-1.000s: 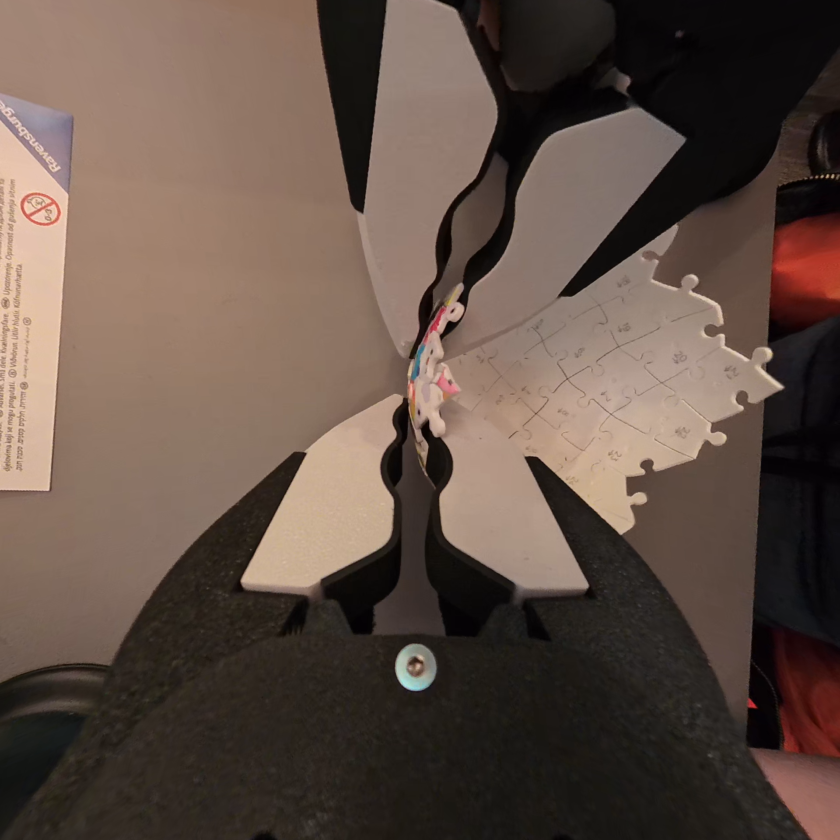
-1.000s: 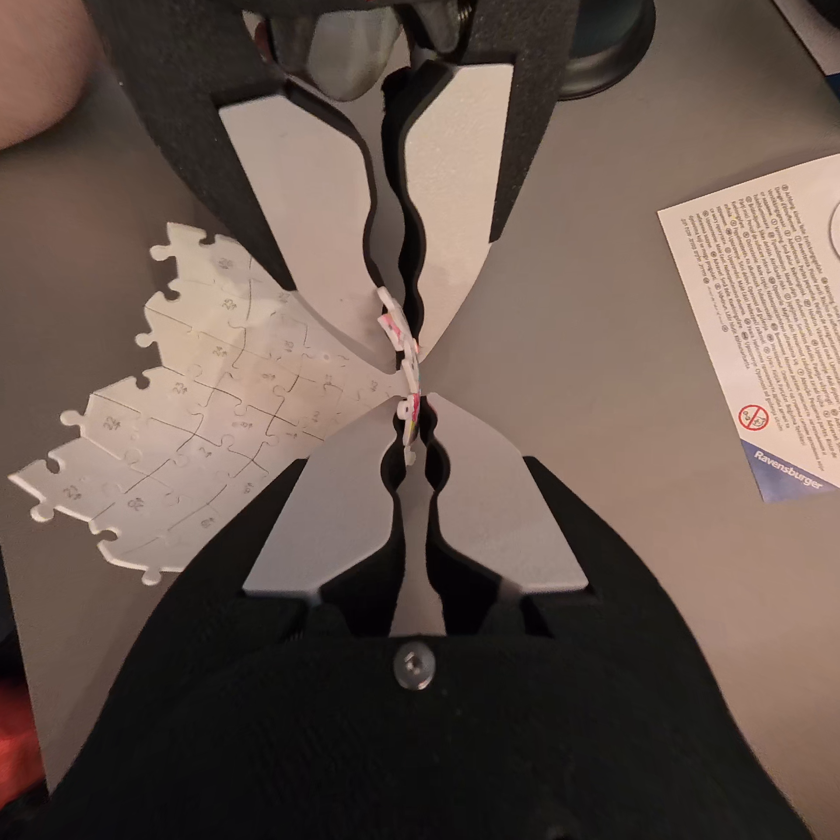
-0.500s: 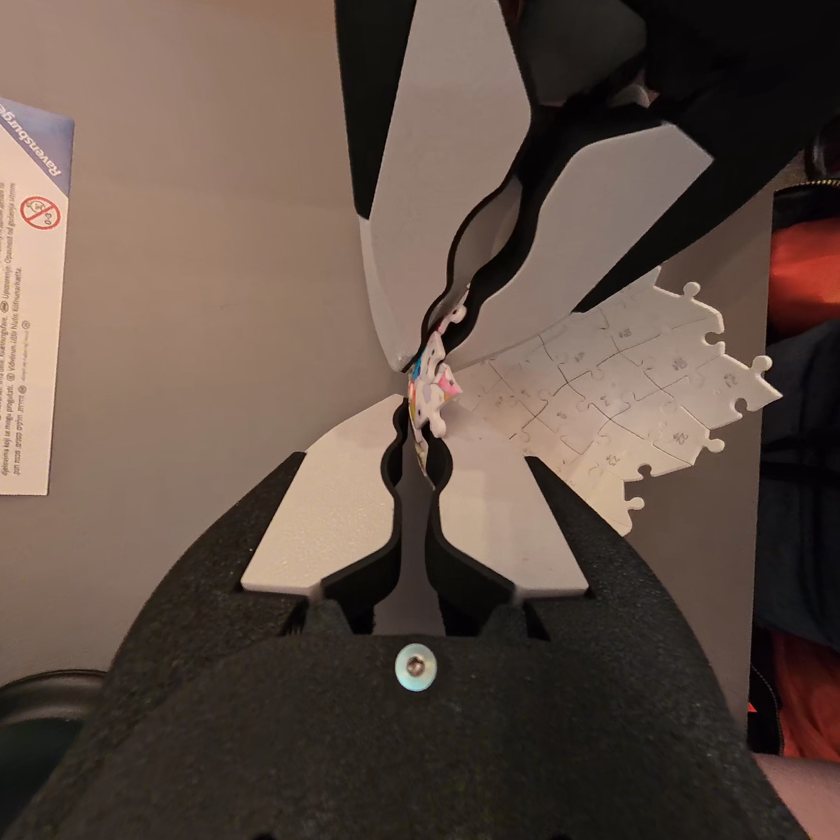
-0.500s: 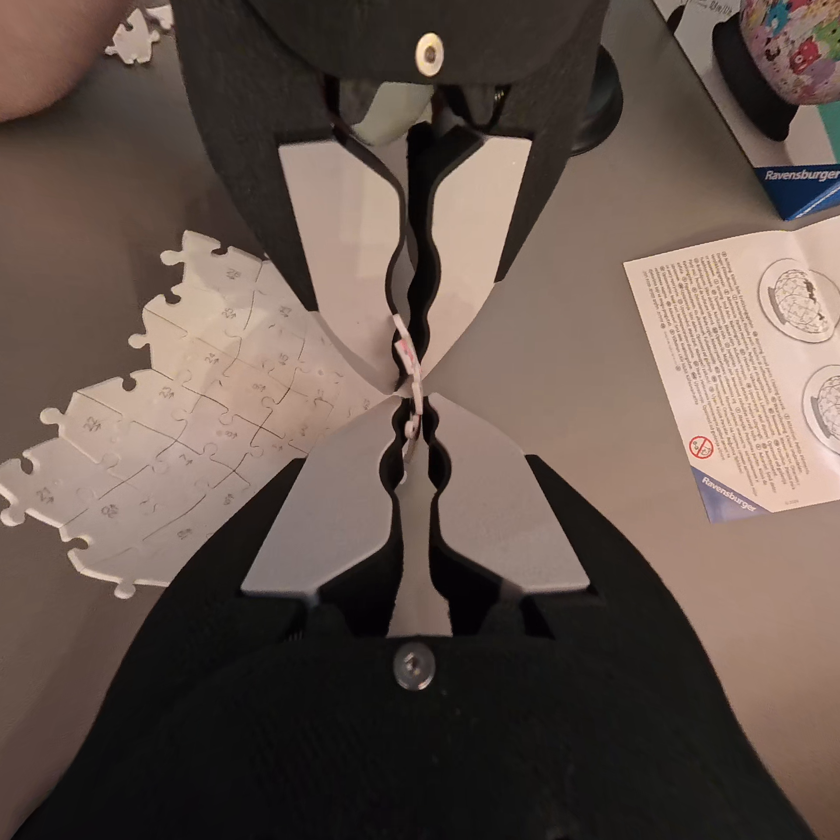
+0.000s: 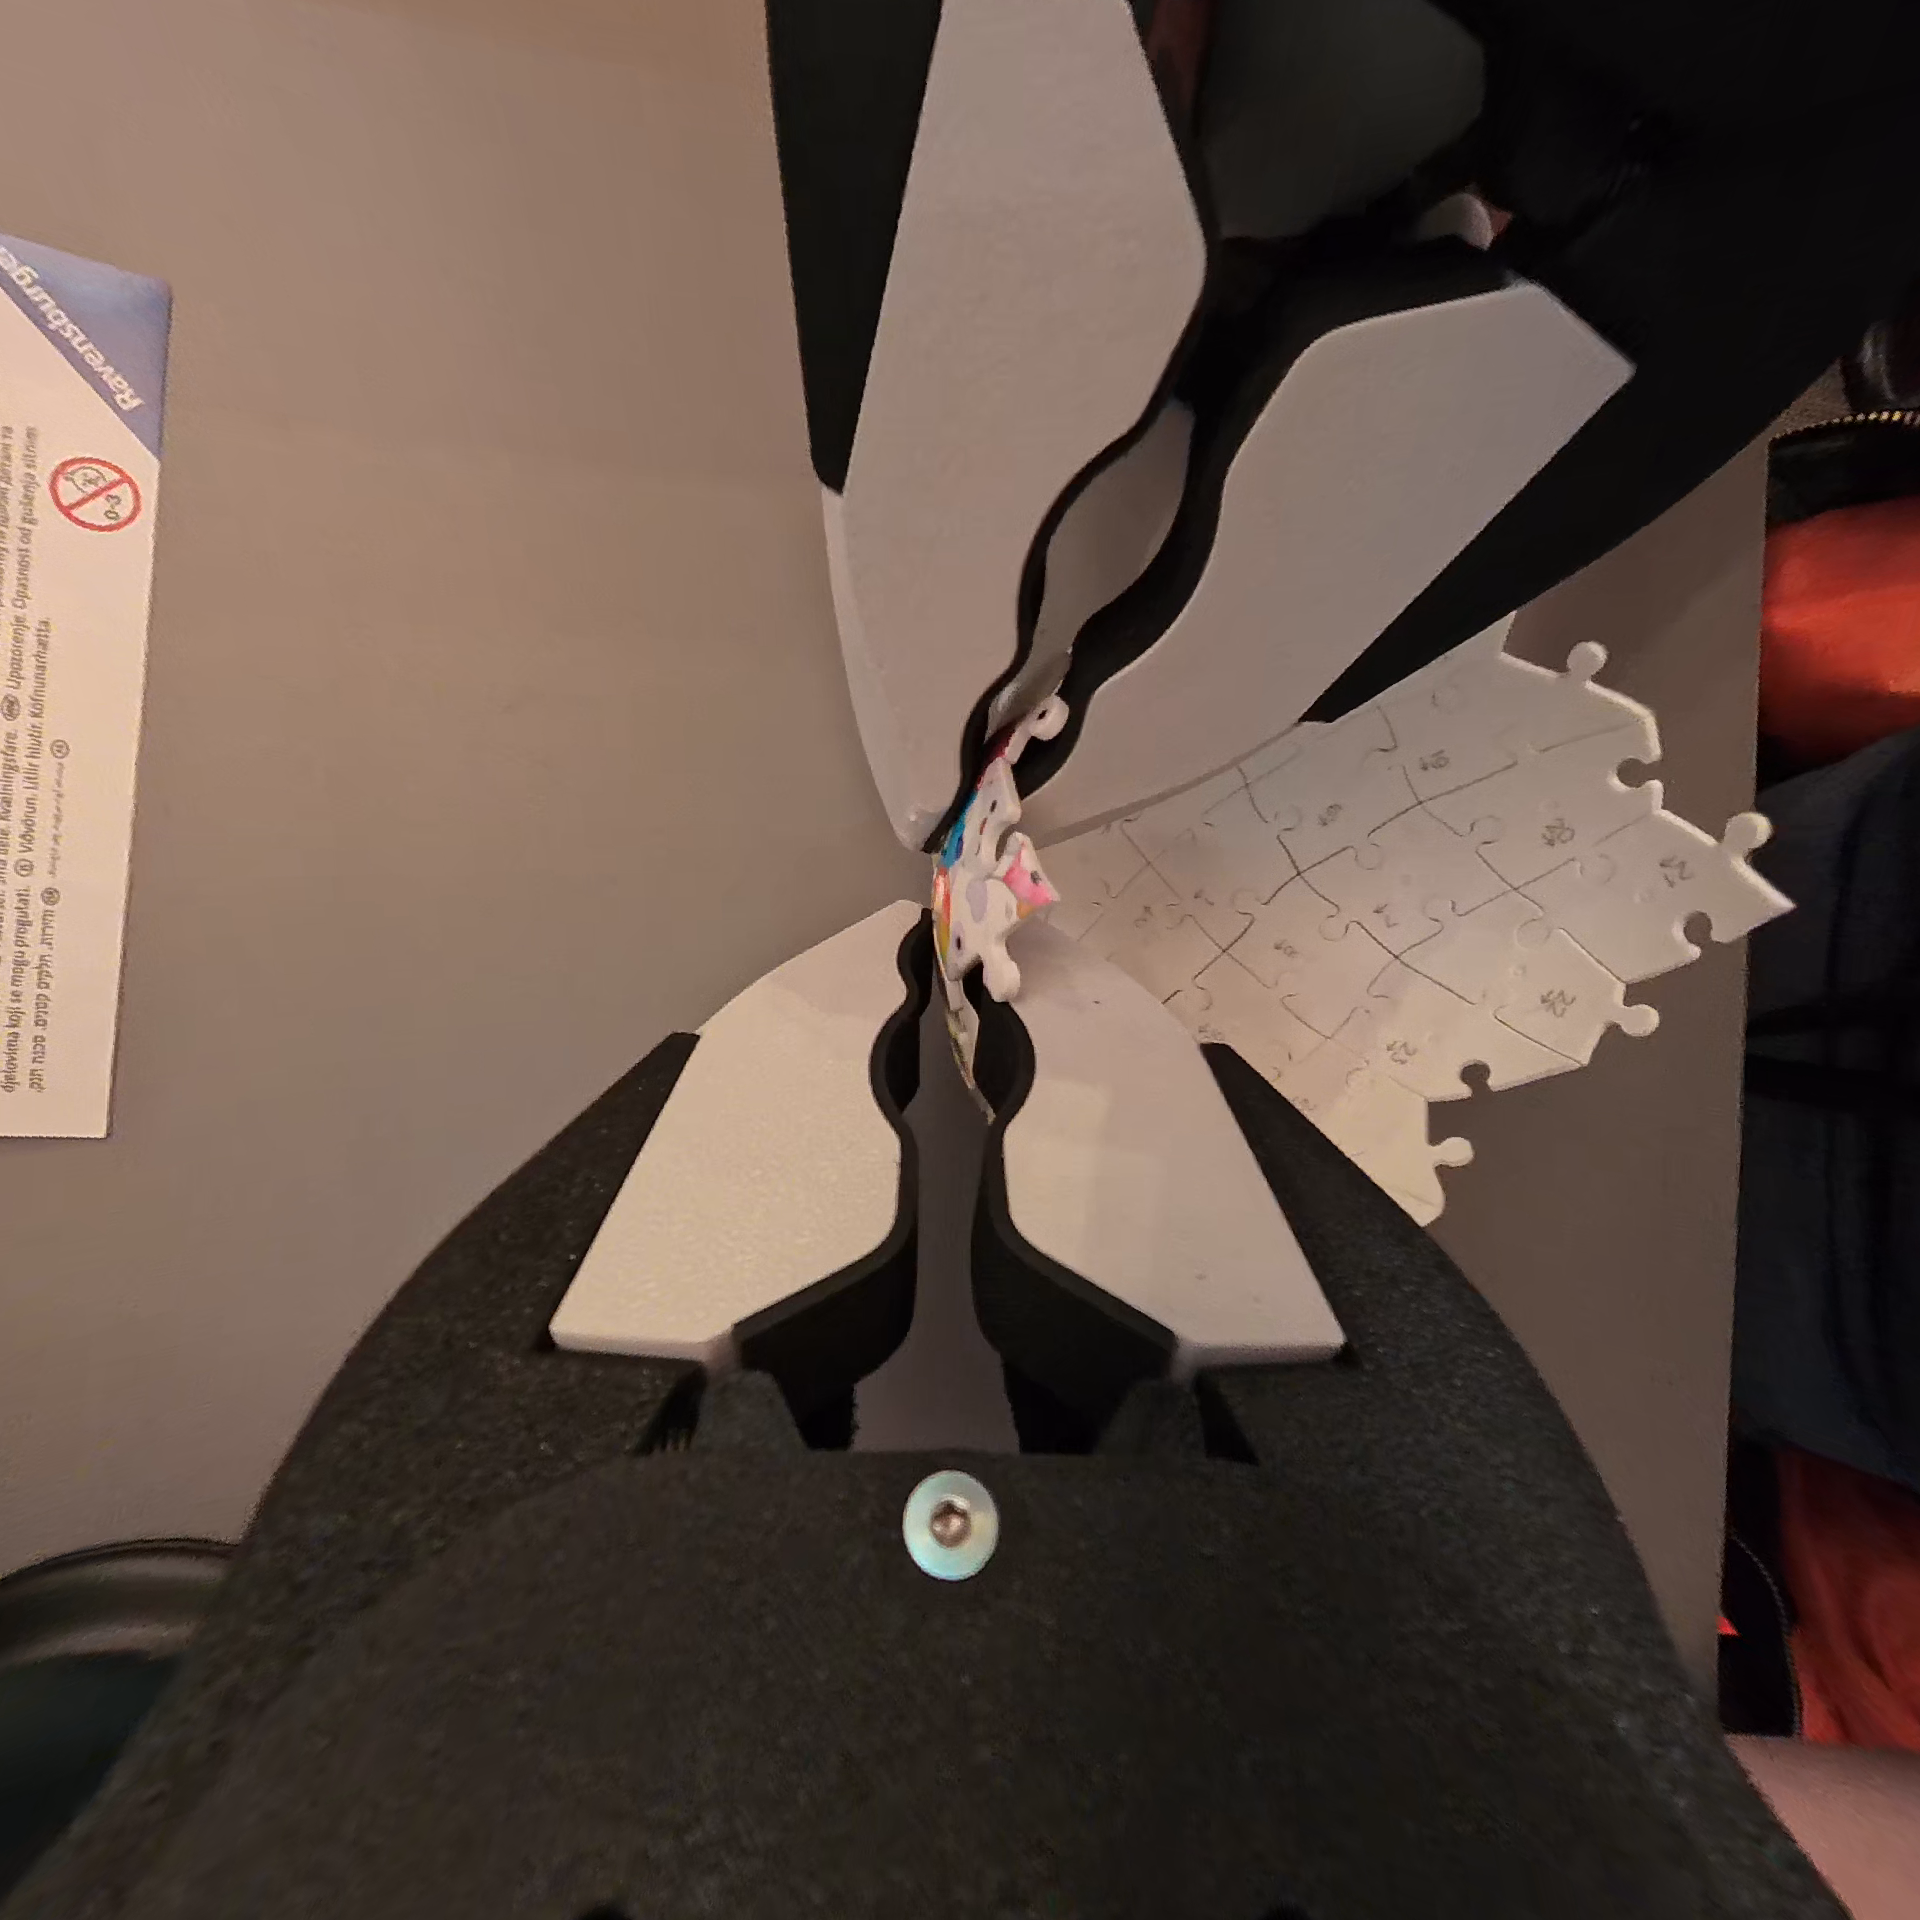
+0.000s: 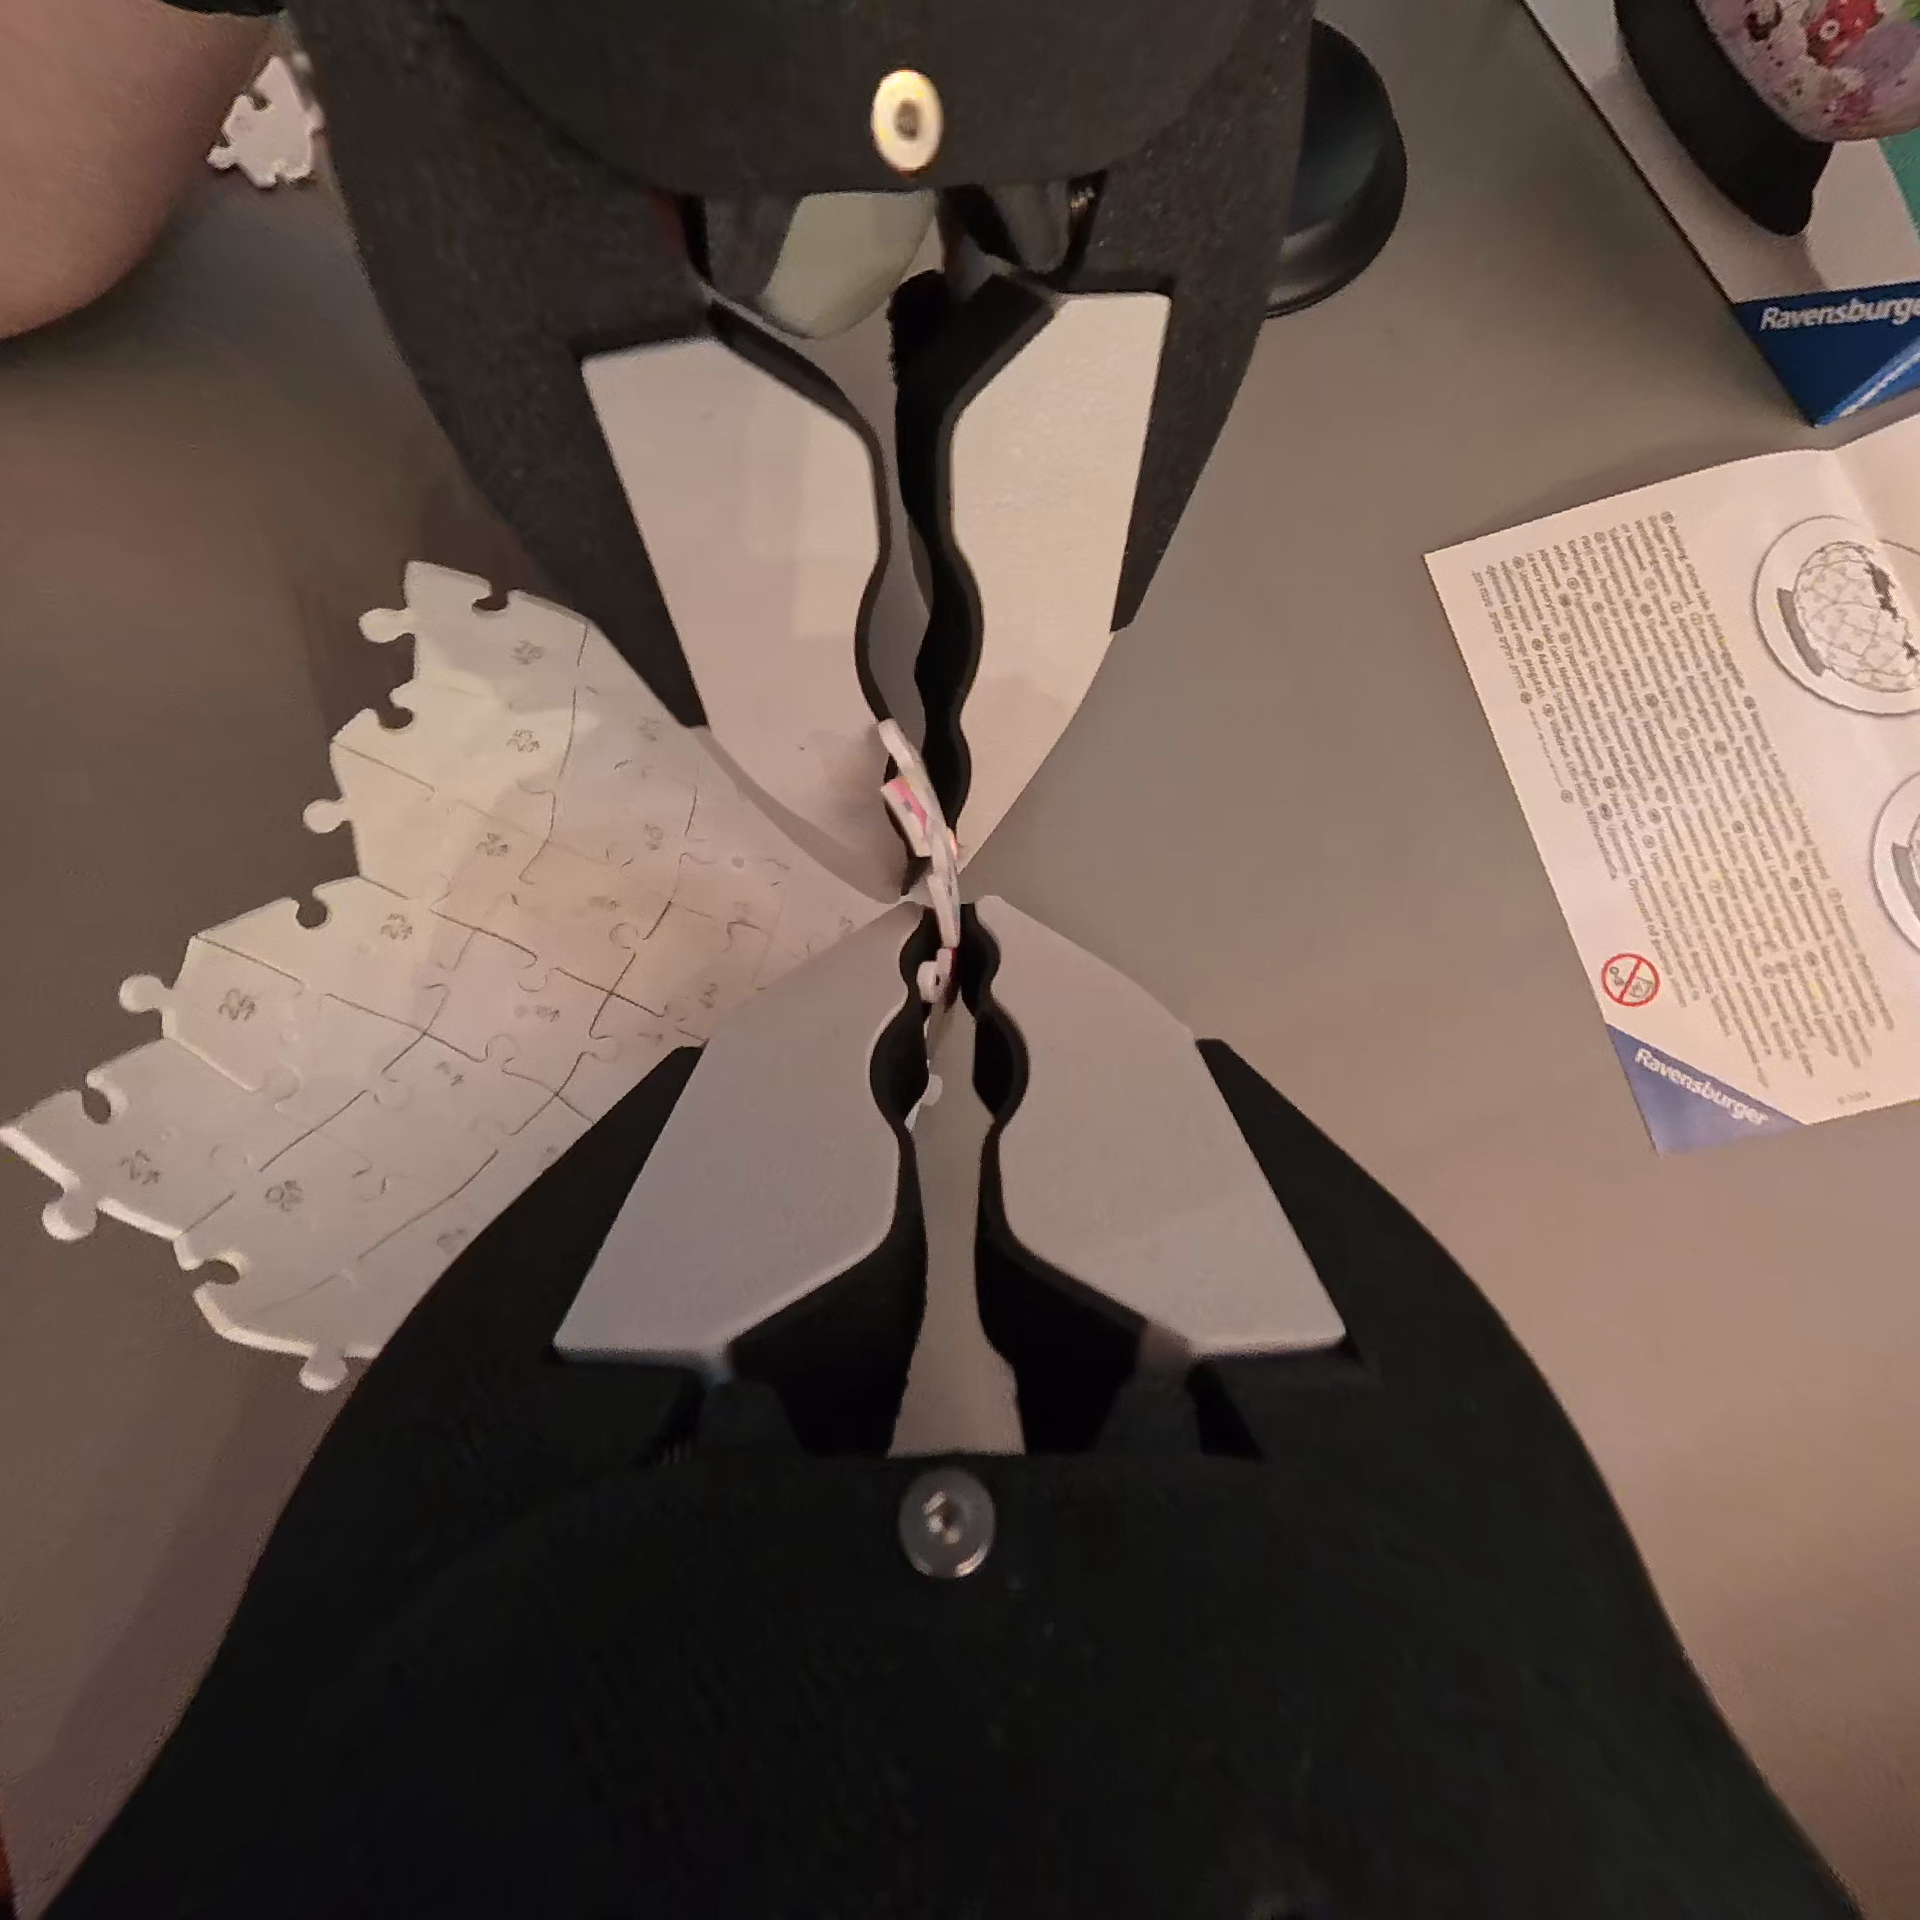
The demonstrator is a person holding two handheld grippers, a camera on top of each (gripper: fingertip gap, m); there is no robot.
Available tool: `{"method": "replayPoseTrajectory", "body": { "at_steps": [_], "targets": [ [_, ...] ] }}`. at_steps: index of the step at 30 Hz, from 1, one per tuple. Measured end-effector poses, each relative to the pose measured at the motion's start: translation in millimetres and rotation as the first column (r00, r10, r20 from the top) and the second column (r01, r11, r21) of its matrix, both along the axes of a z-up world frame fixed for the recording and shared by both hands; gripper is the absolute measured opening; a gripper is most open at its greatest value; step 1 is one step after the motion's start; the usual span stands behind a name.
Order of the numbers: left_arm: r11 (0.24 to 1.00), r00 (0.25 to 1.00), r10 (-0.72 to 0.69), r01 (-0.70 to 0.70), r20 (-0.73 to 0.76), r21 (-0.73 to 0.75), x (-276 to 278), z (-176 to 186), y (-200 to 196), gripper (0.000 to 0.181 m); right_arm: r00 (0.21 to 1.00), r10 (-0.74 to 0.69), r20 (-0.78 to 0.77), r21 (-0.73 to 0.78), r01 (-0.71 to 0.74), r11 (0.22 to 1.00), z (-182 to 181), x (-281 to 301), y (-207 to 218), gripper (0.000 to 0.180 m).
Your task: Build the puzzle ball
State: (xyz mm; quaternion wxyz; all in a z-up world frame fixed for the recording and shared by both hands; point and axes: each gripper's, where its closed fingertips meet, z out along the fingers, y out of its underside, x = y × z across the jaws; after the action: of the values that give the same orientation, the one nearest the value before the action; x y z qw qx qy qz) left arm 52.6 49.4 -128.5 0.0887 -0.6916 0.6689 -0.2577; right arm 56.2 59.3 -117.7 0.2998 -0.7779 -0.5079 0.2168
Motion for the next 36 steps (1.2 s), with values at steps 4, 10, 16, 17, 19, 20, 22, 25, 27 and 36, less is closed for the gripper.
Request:
{"method": "replayPoseTrajectory", "body": {
  "at_steps": [4,10,16,17,19,20,22,25,27,36],
  "targets": [
    [0.999,1.000,0.024,-0.024,0.000,-0.049,0,1,-1,0.006,0.999,0.032,-0.001,0.043,-0.032,0.999,4,2,1,0.012],
    [0.994,0.997,0.068,-0.064,0.043,-0.090,-1,13,2,0.025,0.998,0.041,-0.047,0.004,-0.041,0.999,12,8,-1,0.012],
    [0.992,0.989,0.120,-0.114,0.091,-0.059,-12,35,11,0.029,0.999,0.033,-0.020,-0.011,-0.033,0.999,5,12,0,0.008],
    [0.991,0.986,0.132,-0.128,0.100,-0.048,-15,40,12,0.029,0.999,0.032,-0.015,-0.008,-0.032,0.999,5,12,0,0.008],
    [0.985,0.979,0.171,-0.172,0.113,-0.009,-21,50,18,0.032,1.000,0.027,0.002,-0.004,-0.027,1.000,3,14,1,0.009],
    [0.980,0.973,0.194,-0.197,0.127,0.013,-24,57,21,0.033,1.000,0.028,0.005,-0.004,-0.028,1.000,3,14,1,0.009],
    [0.970,0.955,0.233,-0.241,0.184,0.026,-29,74,20,0.035,1.000,0.027,0.005,-0.004,-0.027,1.000,4,15,1,0.011],
    [0.951,0.917,0.290,-0.309,0.274,0.026,-37,93,12,0.039,1.000,0.027,0.008,0.002,-0.027,1.000,7,16,1,0.012],
    [0.938,0.908,0.310,-0.340,0.283,0.065,-51,93,5,0.045,1.000,0.027,0.015,0.000,-0.027,1.000,8,17,0,0.012],
    [0.915,0.905,0.311,-0.368,0.289,0.168,-82,27,-62,0.069,0.999,-0.007,0.047,-0.034,0.009,0.999,1,24,3,0.013]
  ]
}}
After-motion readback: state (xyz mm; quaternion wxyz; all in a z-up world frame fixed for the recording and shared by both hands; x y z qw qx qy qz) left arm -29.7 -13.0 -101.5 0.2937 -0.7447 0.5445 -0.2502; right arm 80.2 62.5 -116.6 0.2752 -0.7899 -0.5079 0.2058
